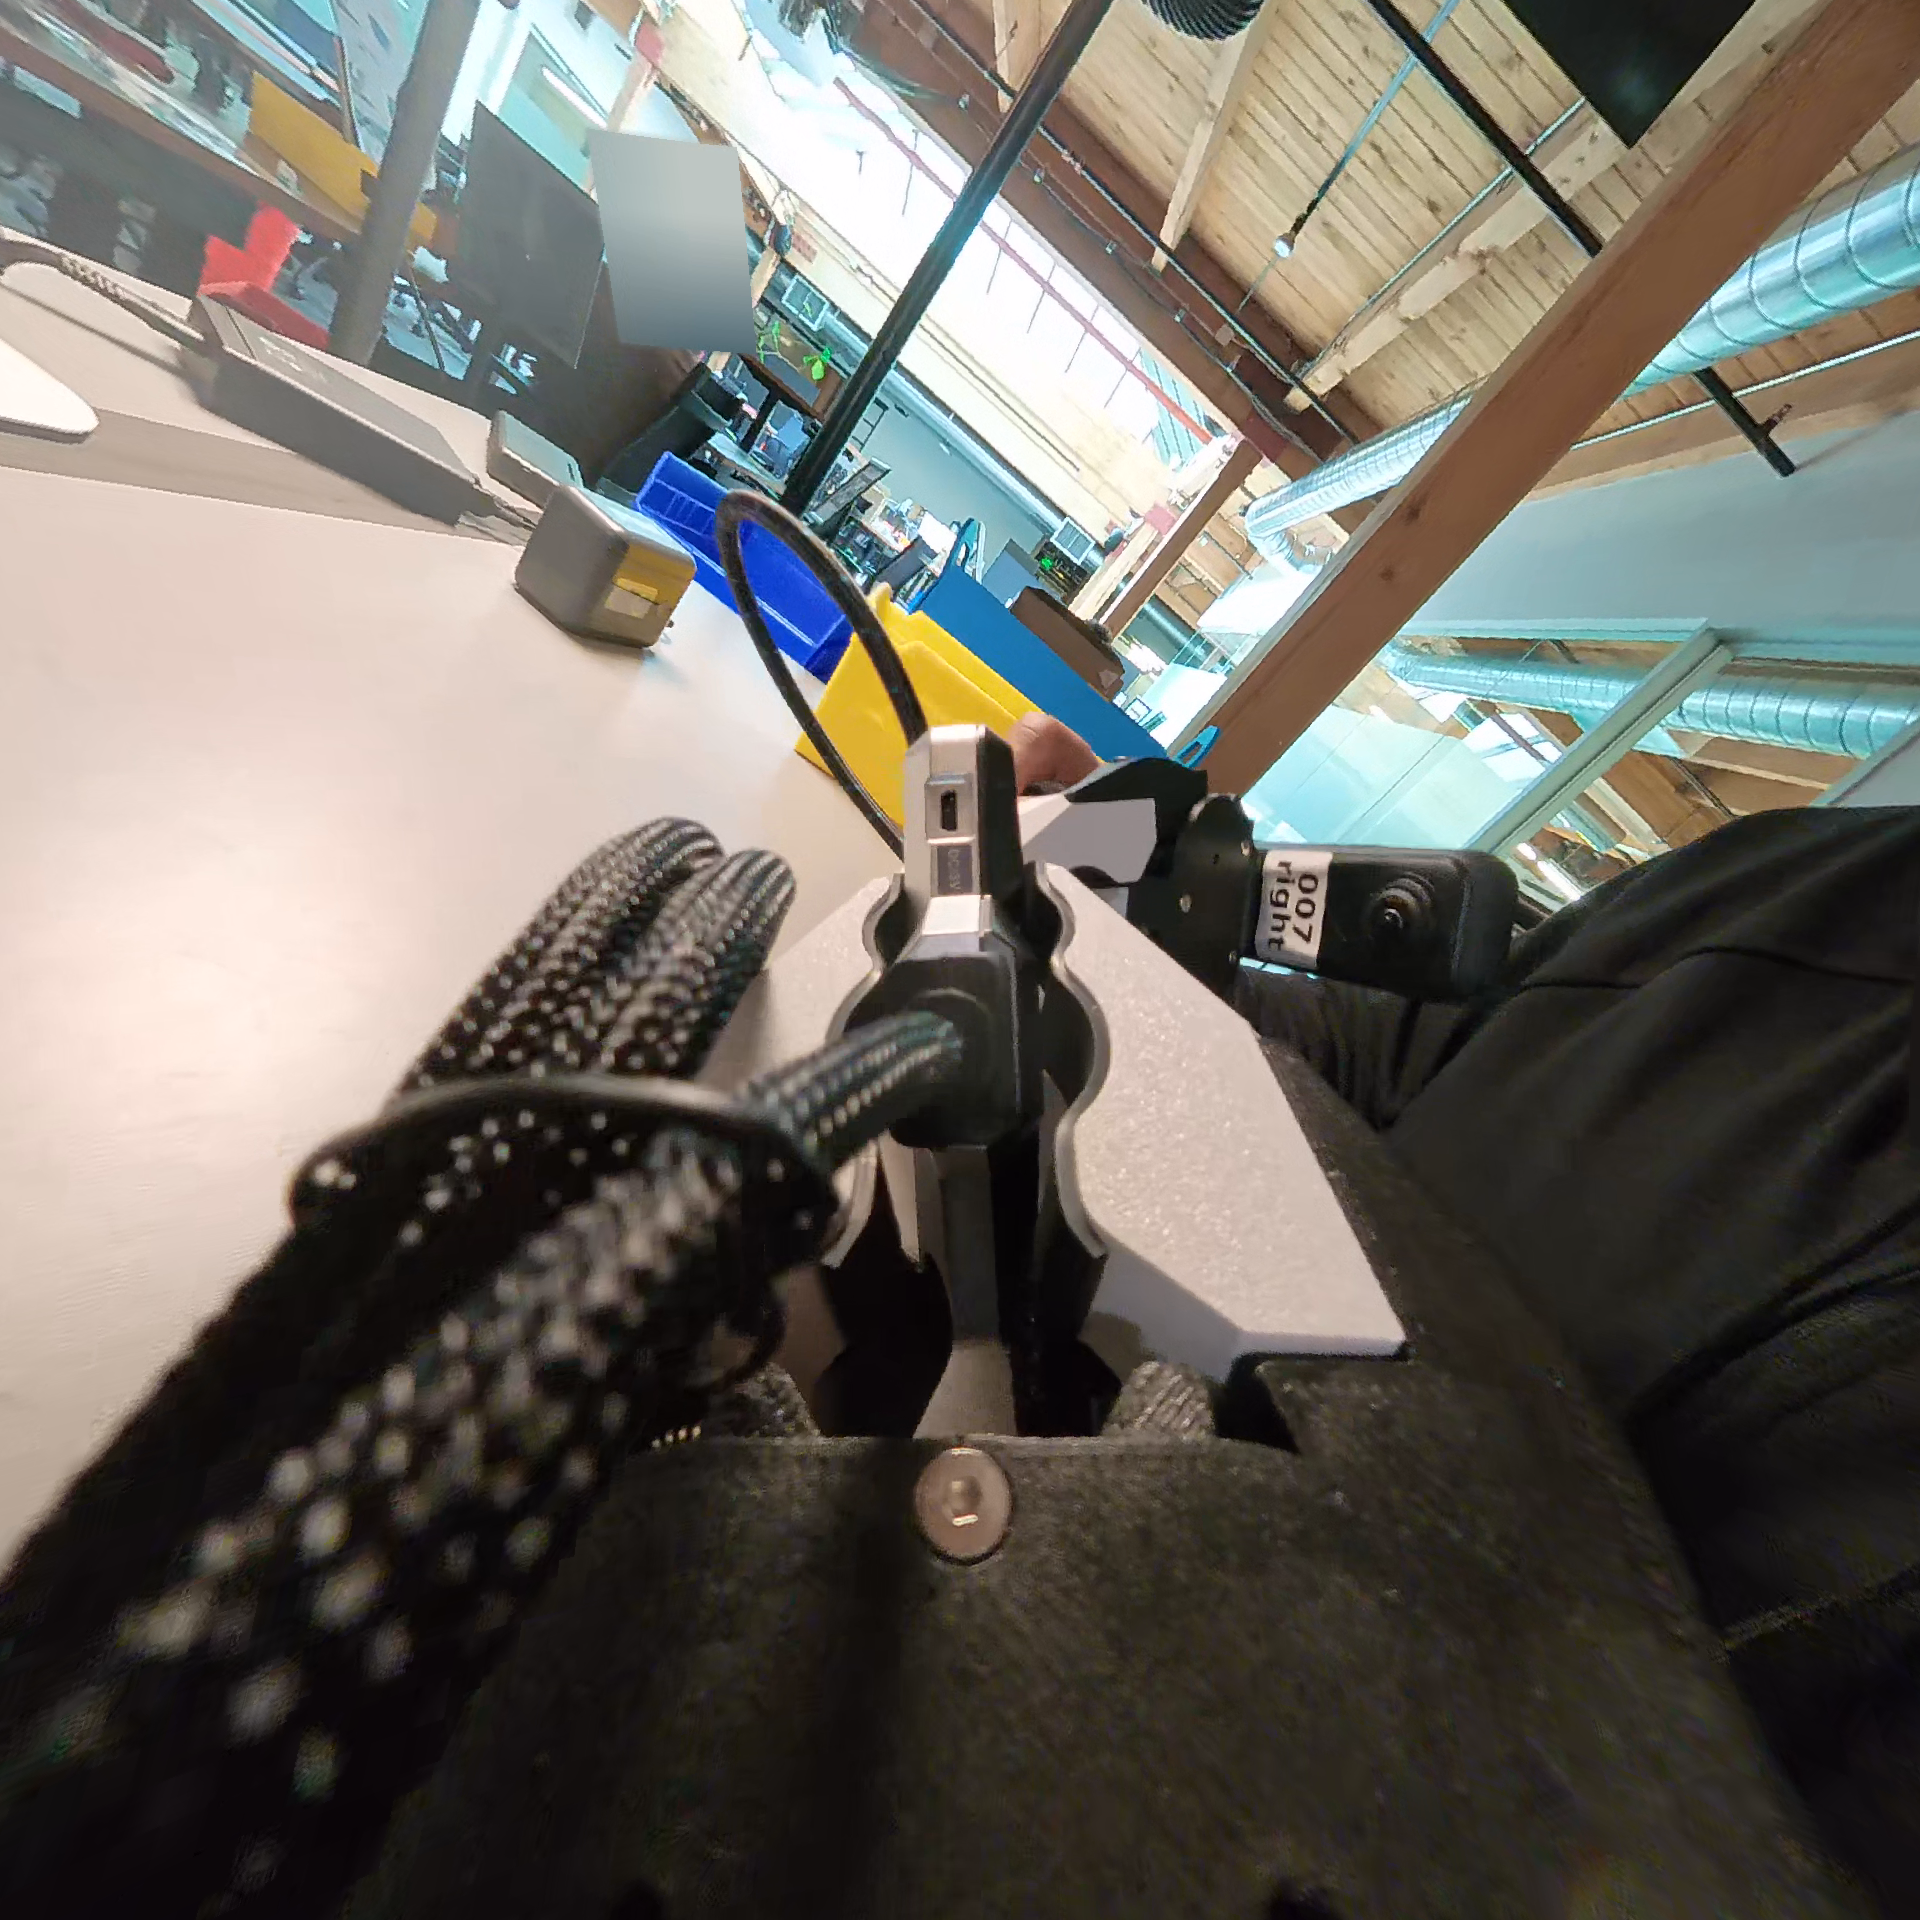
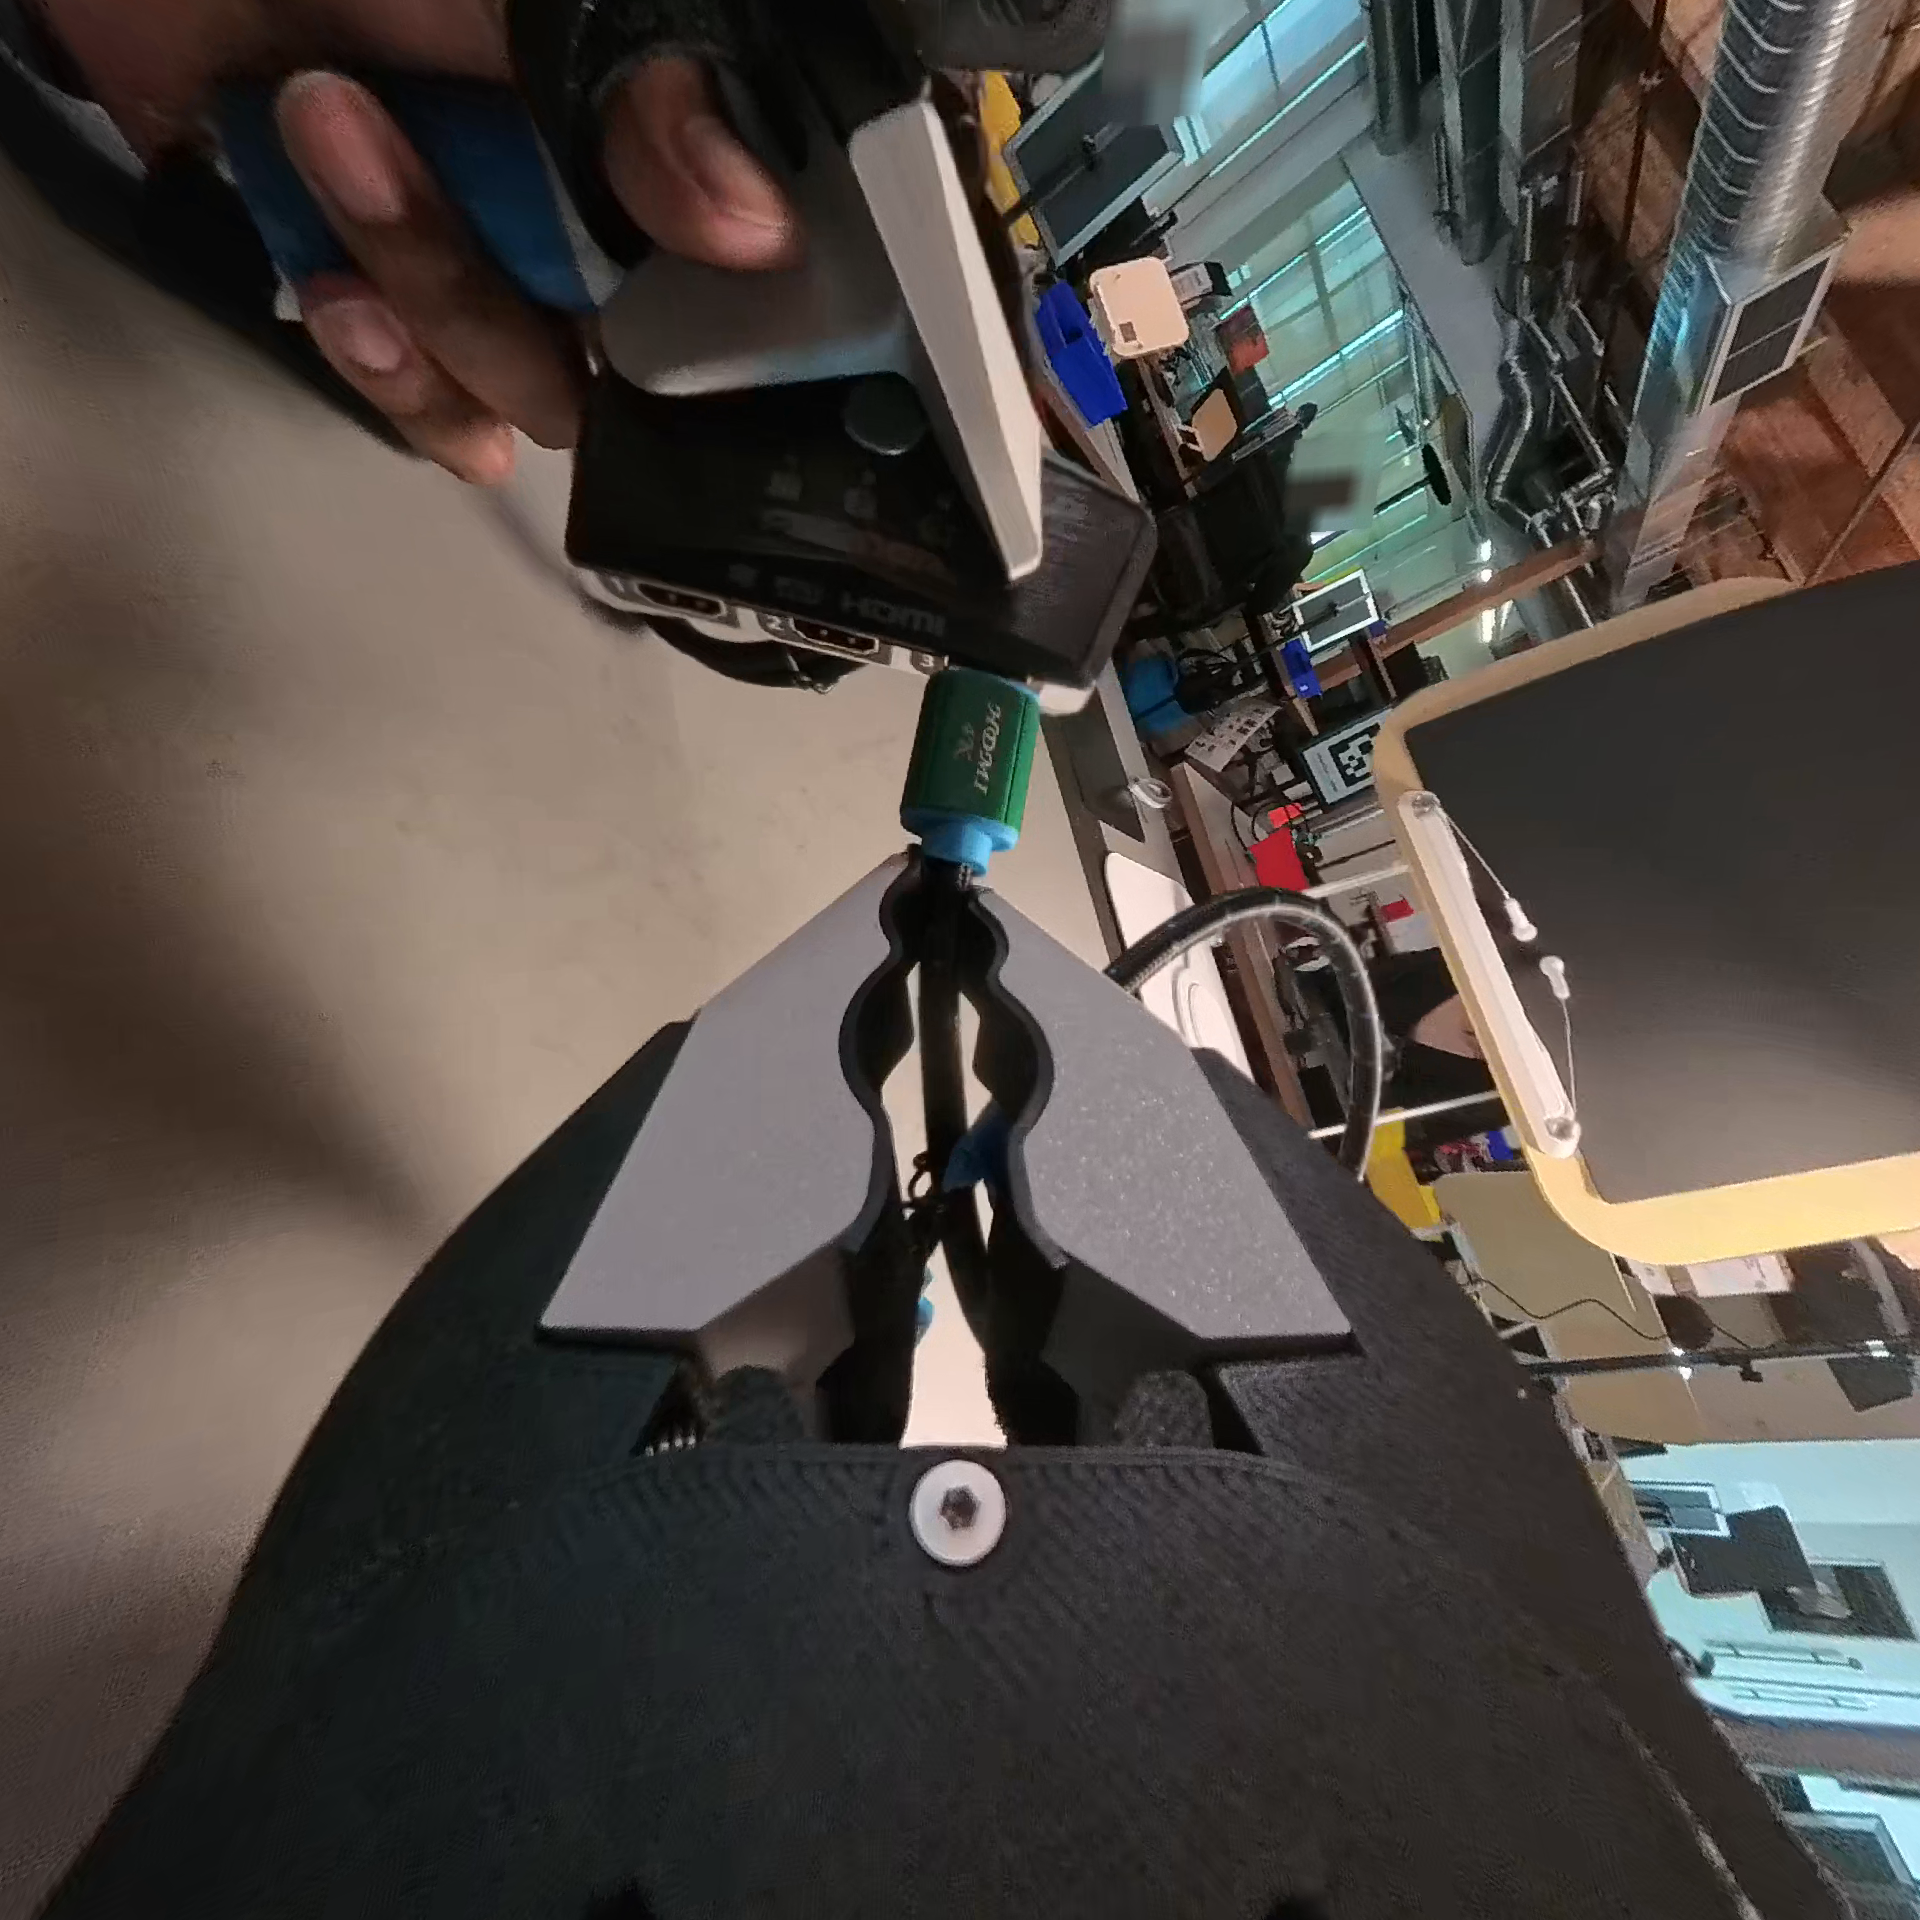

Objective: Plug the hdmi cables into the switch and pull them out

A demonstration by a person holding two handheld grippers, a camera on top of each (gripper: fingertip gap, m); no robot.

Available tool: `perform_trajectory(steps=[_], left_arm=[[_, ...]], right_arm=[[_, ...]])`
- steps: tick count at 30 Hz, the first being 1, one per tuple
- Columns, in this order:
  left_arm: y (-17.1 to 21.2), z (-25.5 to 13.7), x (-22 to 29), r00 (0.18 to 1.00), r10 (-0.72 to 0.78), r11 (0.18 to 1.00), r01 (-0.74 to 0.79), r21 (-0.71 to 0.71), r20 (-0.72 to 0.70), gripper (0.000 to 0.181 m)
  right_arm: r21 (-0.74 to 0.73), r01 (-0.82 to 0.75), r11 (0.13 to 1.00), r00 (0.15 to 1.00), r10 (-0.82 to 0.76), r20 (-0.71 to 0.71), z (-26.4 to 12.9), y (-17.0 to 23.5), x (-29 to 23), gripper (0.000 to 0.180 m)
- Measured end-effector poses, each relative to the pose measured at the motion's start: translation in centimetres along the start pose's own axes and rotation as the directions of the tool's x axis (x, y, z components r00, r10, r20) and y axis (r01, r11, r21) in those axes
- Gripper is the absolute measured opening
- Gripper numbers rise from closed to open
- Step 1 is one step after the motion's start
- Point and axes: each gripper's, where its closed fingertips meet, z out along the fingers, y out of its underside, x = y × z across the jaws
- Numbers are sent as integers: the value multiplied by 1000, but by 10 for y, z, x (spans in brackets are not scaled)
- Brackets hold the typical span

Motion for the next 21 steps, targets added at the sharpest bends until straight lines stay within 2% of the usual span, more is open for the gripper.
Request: perform_trajectory(steps=[7,10,13,16,21], left_arm=[[2,0,1,999,-31,1000,31,-2,15,24],[-8,2,7,998,-58,997,59,53,-12,25],[2,-1,4,999,-43,999,43,8,20,22],[-1,8,7,997,-75,997,75,37,-8,25],[11,8,4,998,-58,998,59,-27,10,25]], right_arm=[[-29,29,999,1000,-30,-7,-5,0,-1,6],[-51,4,999,999,-6,-46,-8,-7,6,6],[-95,58,994,997,-62,-40,-9,-1,-6,6],[-81,-20,997,999,16,-52,-15,1,5,6],[-87,9,996,1000,-11,-26,-17,7,-5,6]])
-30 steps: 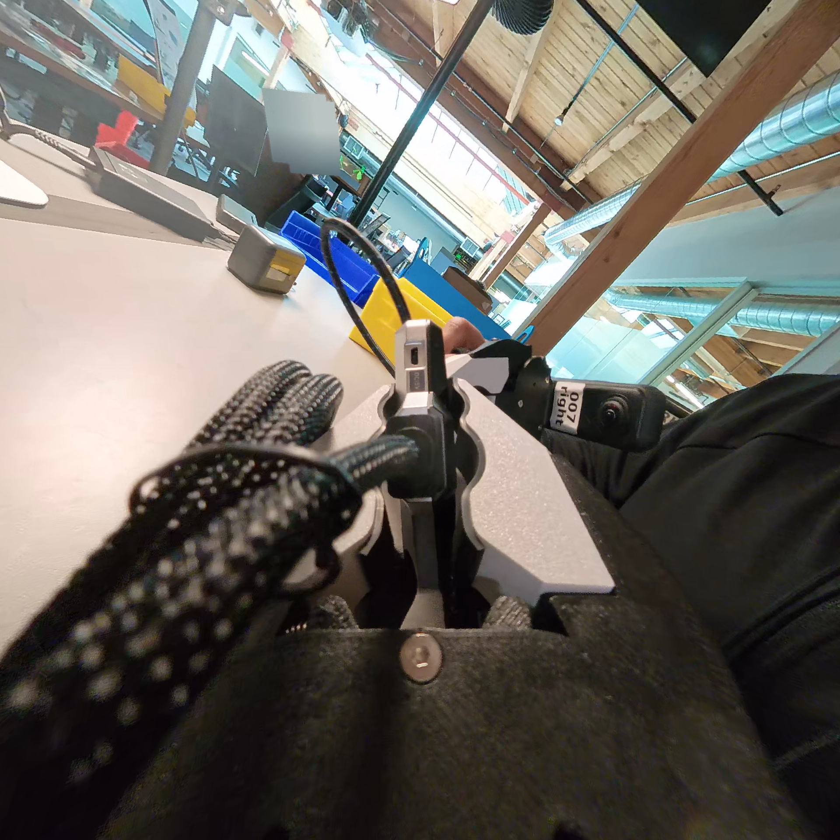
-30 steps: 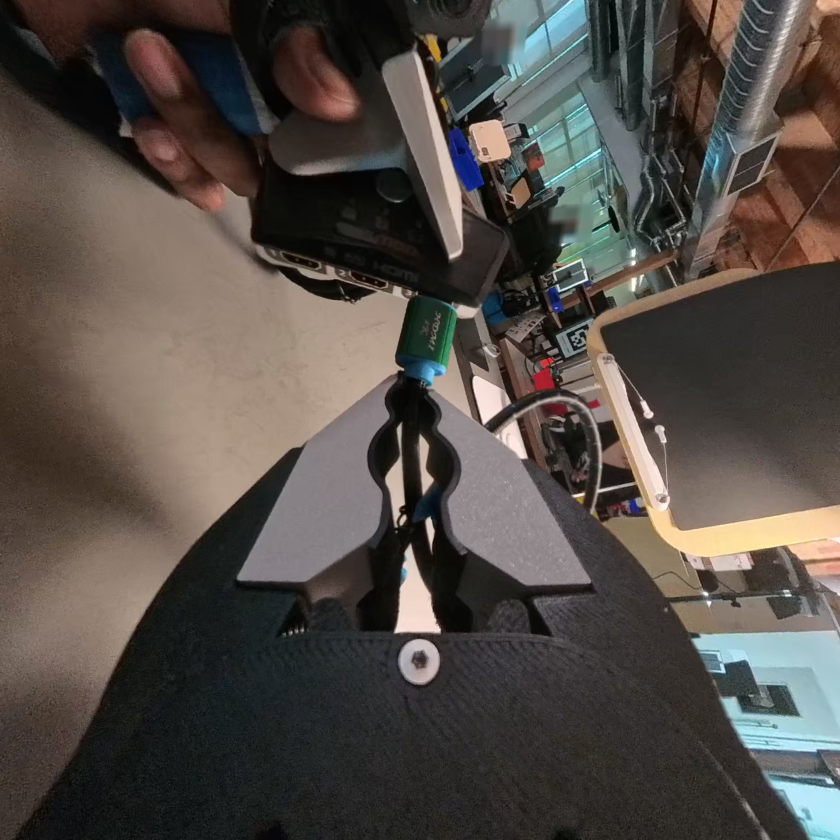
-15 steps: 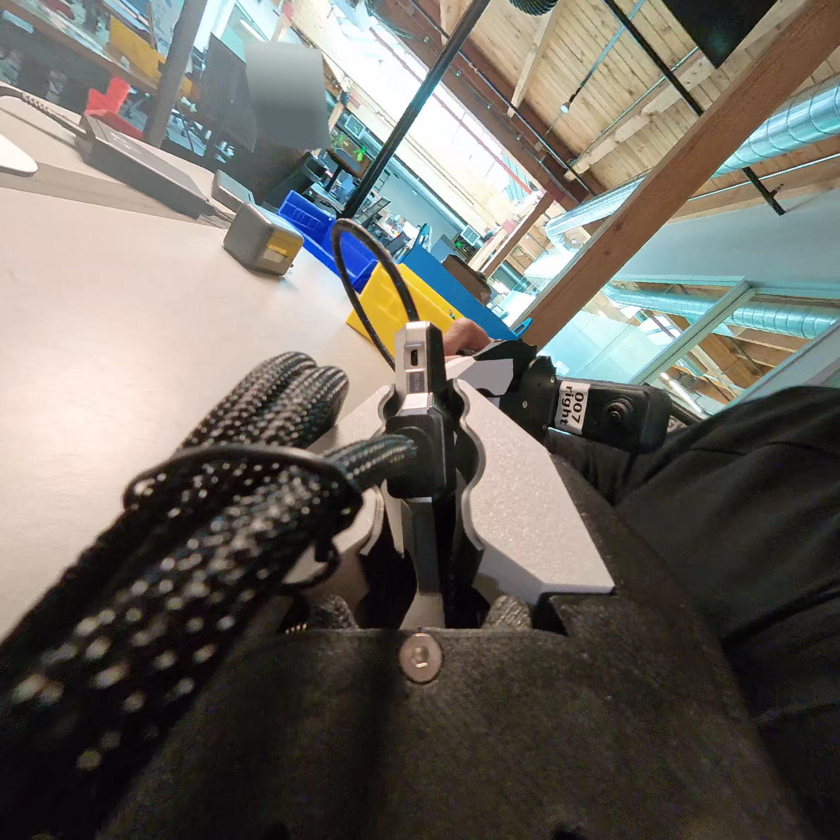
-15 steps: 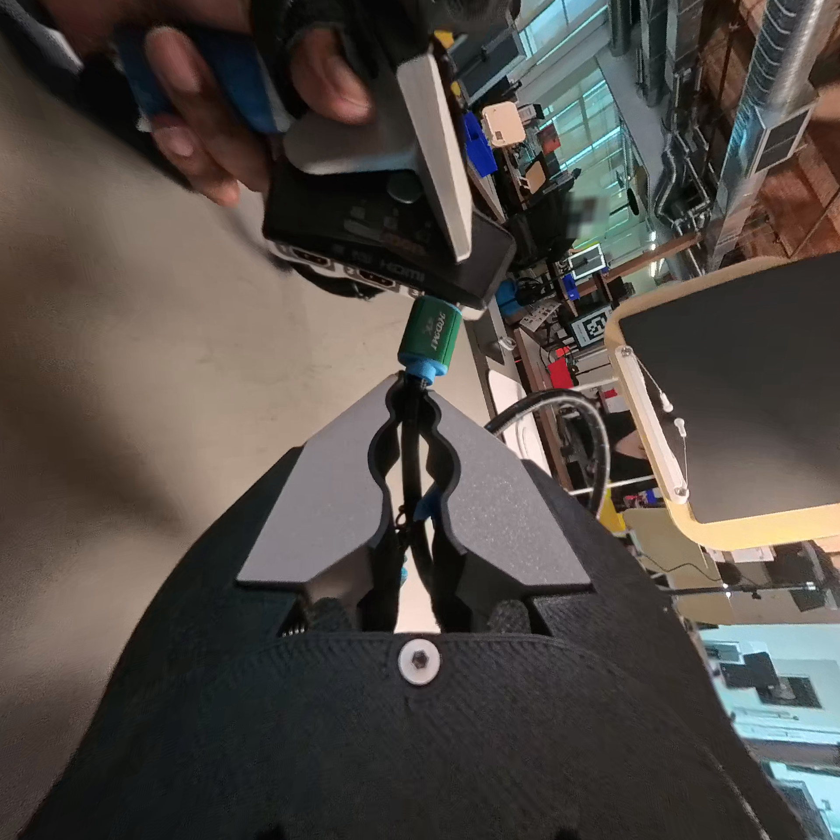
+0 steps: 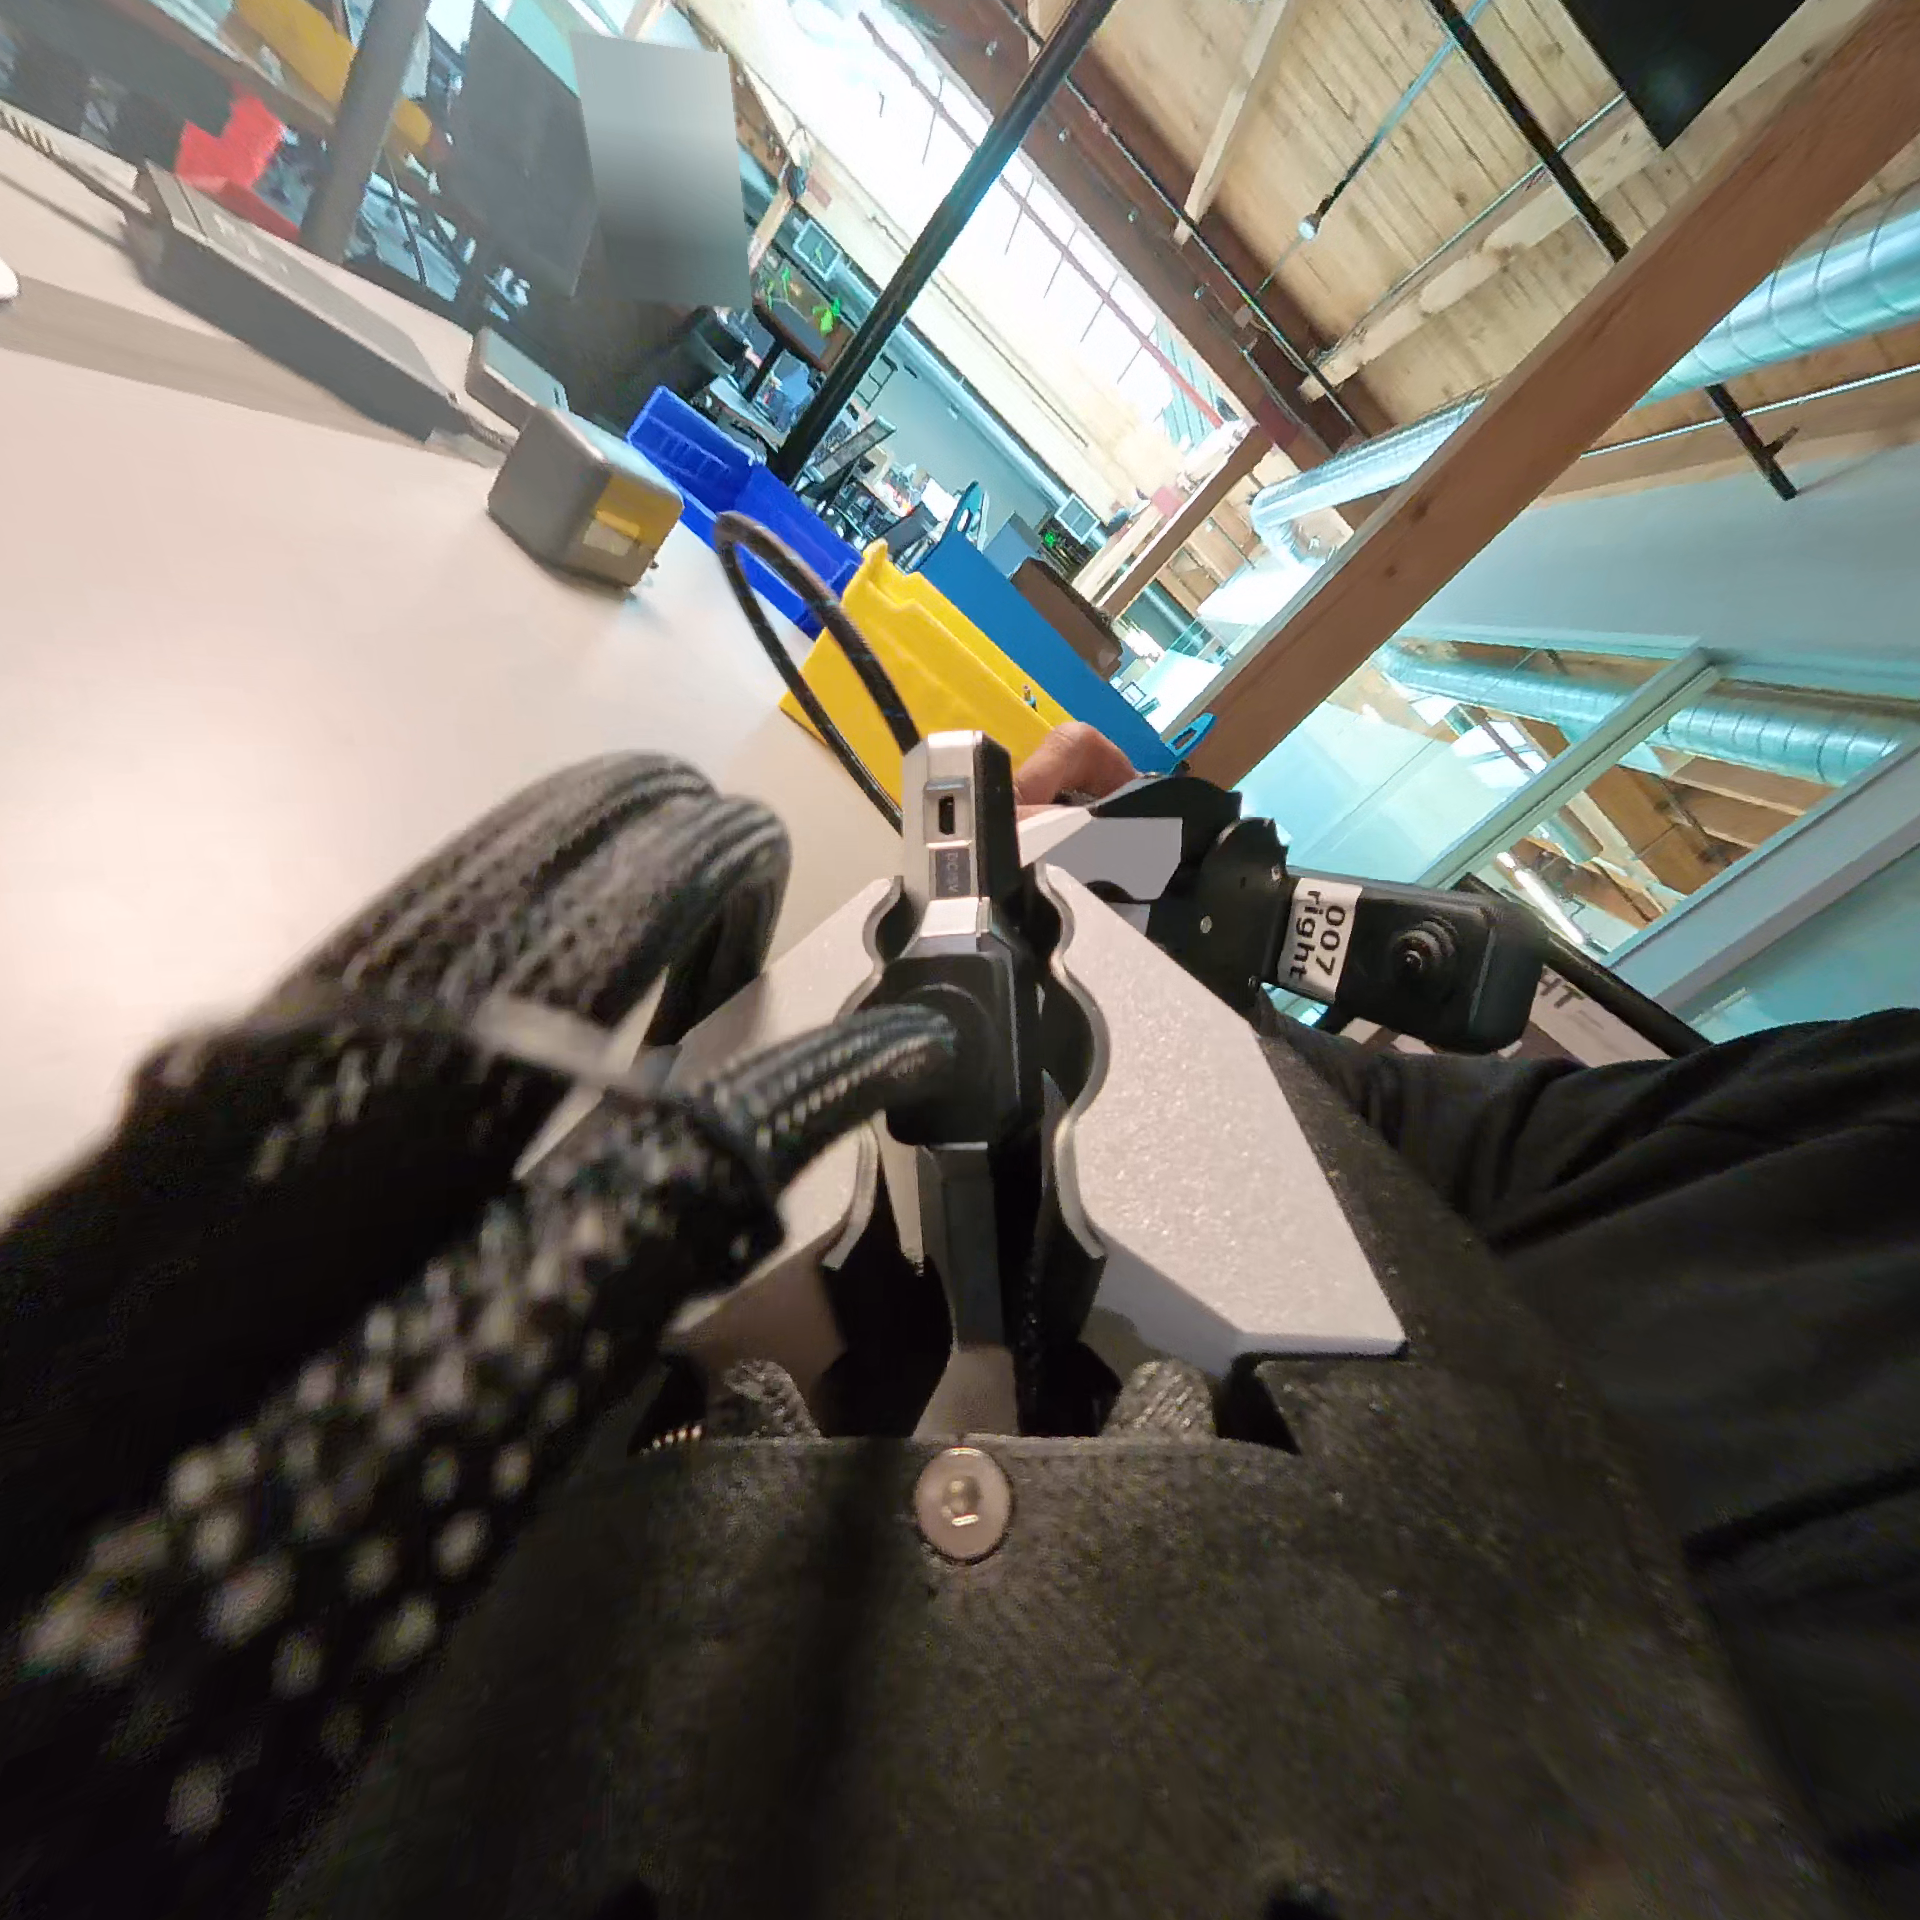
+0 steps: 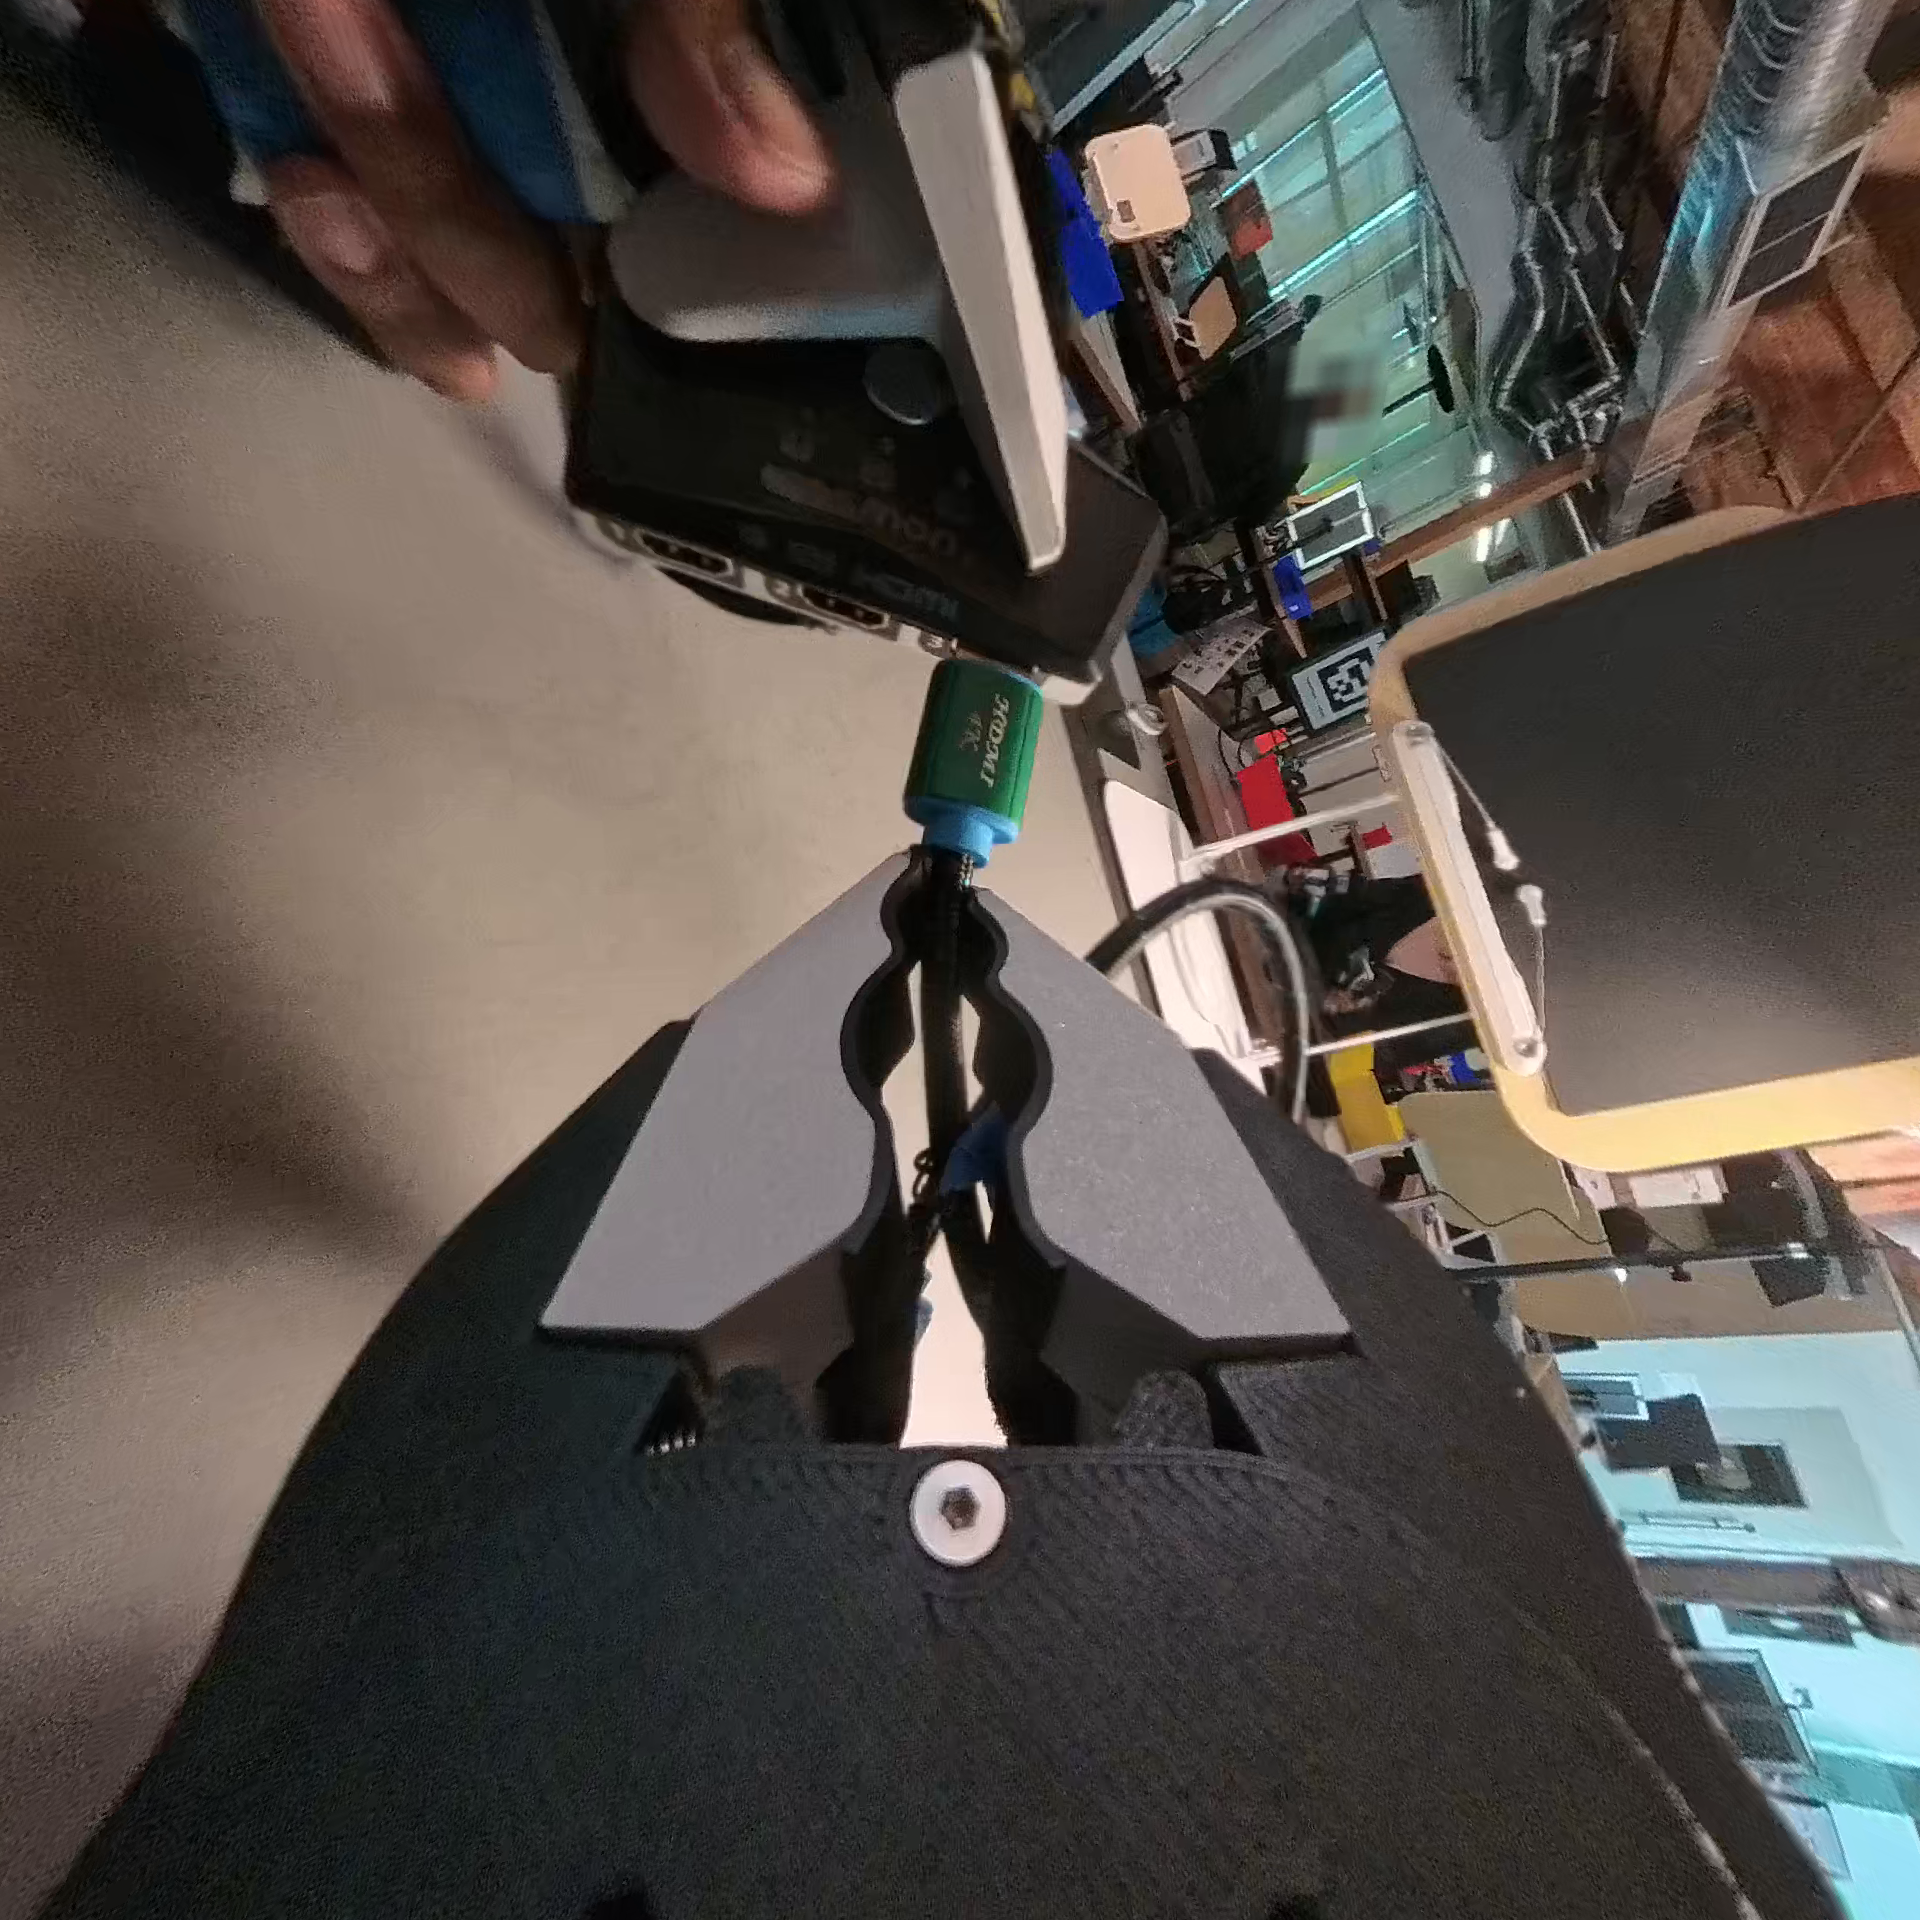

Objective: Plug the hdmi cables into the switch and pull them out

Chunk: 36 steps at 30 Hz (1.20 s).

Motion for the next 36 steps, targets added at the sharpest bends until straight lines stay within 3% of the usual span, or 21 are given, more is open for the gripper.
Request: perform_trajectory(steps=[3,6,13,16,18,24,30,36], left_arm=[[-14,4,3,1000,-14,999,15,52,-17,23],[-4,-2,-6,1000,-13,1000,13,13,11,21],[-6,0,-9,999,-30,999,30,28,14,23],[-34,-25,-23,995,-88,982,80,172,40,23],[-45,-41,-31,992,-114,969,100,227,46,24],[-35,-33,-32,994,-86,986,74,152,69,18],[-36,-33,-32,994,-90,985,78,156,68,18],[-32,-30,-32,994,-73,989,62,133,77,17]], right_arm=[[1,-62,998,998,62,-19,2,-3,8,6],[-10,-7,1000,1000,7,9,5,2,-7,6],[-44,-42,998,997,45,60,5,13,-8,6],[-104,-127,986,991,132,33,-4,42,11,5],[-120,-216,969,970,227,88,-6,51,11,5],[-194,-341,920,872,387,302,-9,44,-24,8],[-152,-499,853,752,514,414,-24,30,-20,37],[-353,-426,833,727,548,415,-19,69,-41,68]])
